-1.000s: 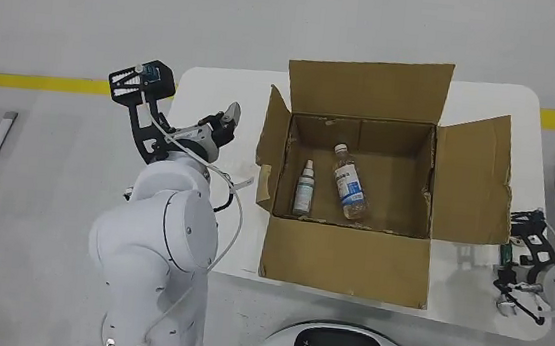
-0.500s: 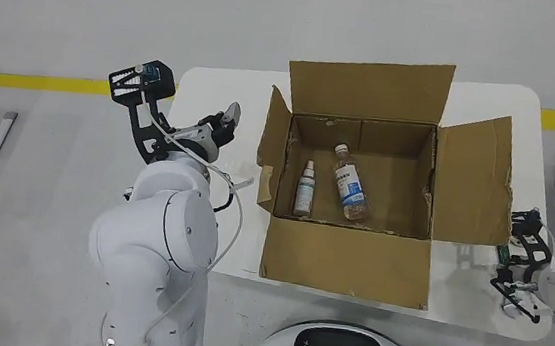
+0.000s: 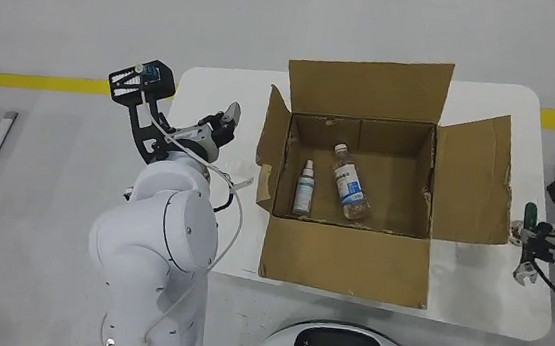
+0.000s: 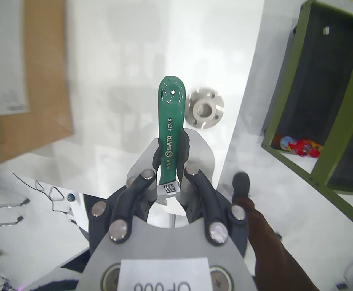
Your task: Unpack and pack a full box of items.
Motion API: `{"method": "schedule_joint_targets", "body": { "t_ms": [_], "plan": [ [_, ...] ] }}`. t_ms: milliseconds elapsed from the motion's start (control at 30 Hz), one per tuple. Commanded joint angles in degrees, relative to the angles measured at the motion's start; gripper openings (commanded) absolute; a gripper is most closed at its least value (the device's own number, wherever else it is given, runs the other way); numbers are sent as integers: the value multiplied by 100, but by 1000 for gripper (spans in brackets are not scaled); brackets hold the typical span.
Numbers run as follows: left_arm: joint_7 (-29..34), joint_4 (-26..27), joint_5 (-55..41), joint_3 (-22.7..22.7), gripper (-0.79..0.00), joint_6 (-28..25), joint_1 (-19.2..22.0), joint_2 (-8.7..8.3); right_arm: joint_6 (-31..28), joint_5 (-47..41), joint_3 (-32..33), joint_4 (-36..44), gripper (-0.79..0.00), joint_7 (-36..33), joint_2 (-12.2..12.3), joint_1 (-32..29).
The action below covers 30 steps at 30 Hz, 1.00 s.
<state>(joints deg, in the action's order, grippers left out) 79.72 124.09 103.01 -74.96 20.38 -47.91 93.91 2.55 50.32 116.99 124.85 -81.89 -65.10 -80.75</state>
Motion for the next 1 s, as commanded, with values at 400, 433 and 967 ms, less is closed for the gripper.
{"method": "schedule_joint_targets", "body": {
  "t_ms": [400,433,967],
  "plan": [
    [0,0,0,0,0,0,0,0,-14,-2024,149,980,-785,-129,276,1320],
    [0,0,0,0,0,0,0,0,45,-2021,-49,980,-785,-114,298,1446],
    [0,0,0,0,0,0,0,0,1534,36,-4001,-327,-785,972,284,2585]
  ]
}}
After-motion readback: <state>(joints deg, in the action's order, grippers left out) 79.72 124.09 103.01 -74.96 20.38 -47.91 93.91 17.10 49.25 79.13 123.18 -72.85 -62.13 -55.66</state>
